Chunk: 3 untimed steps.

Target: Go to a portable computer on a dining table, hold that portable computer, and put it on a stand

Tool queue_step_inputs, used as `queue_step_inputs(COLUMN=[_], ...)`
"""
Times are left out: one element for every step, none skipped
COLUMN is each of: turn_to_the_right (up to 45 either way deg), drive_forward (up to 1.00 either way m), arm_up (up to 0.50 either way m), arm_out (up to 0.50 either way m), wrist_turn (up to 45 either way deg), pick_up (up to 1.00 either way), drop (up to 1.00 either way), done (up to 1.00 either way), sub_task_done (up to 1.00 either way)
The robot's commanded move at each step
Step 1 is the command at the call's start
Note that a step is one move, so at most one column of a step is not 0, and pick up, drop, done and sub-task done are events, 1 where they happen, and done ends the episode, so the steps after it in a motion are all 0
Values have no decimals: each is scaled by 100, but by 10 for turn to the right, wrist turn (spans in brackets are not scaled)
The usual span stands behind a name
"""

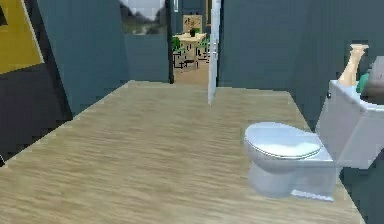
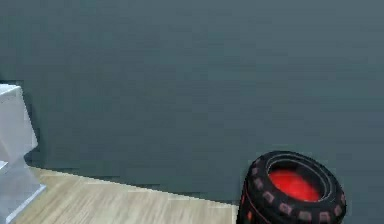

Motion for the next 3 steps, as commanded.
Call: queue_step_inputs(turn_to_the_right=[-30,-90,0], drive_forward=[0,0,100], arm_up=[0,0,0], arm_out=[0,0,0], wrist_turn=[0,0,0], pick_up=[0,0,0], drop=[0,0,0], done=[0,0,0], sub_task_done=[0,0,0])
